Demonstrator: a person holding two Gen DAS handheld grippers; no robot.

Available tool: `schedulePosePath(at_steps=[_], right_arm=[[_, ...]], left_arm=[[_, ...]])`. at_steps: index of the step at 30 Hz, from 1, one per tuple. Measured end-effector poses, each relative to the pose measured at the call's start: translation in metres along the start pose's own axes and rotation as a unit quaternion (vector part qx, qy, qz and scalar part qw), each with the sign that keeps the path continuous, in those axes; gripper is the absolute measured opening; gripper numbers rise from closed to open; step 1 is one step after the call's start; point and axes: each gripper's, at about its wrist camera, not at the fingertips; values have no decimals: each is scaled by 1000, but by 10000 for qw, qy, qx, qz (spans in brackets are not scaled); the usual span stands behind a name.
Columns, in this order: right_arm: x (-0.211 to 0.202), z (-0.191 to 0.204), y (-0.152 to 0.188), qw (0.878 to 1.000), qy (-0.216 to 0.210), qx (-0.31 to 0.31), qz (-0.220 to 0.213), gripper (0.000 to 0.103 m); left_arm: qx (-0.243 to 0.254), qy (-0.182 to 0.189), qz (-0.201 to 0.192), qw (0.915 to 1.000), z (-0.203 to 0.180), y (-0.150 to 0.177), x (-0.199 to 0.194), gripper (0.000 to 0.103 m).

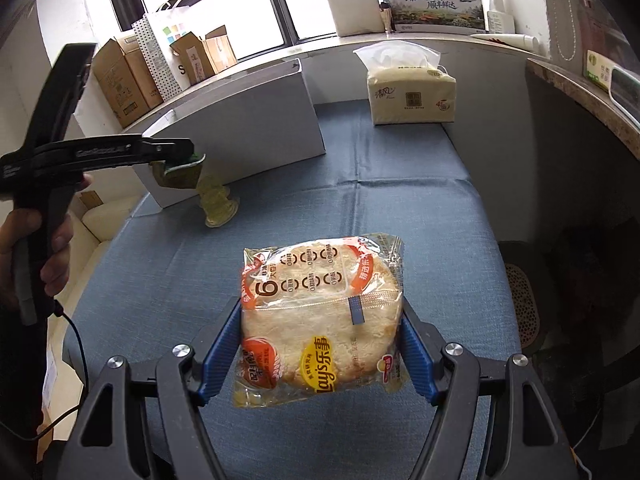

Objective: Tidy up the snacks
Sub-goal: 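Drop both packs into the white box and open both tools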

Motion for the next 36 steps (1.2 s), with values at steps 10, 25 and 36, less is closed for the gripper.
schedulePosePath(at_steps=[10, 25, 36], right_arm=[[9, 14, -84, 9965, -516, -323, -565, 77], [95, 16, -275, 9932, -648, -613, -752, 77], [150, 2, -290, 9967, -702, -107, -405, 103]], left_arm=[[-510, 251, -719, 9958, 47, -36, -71, 47], [-1050, -279, -739, 9913, 114, -161, 12, 47], [-1312, -274, -583, 9893, 145, -154, 25, 103]])
Point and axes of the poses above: each gripper's, at about its wrist camera, not at the fingertips, and x roughly the way its jaws point, z to its left, y to its underside, and after that the axes turned 15 degrees about -x, right-handed
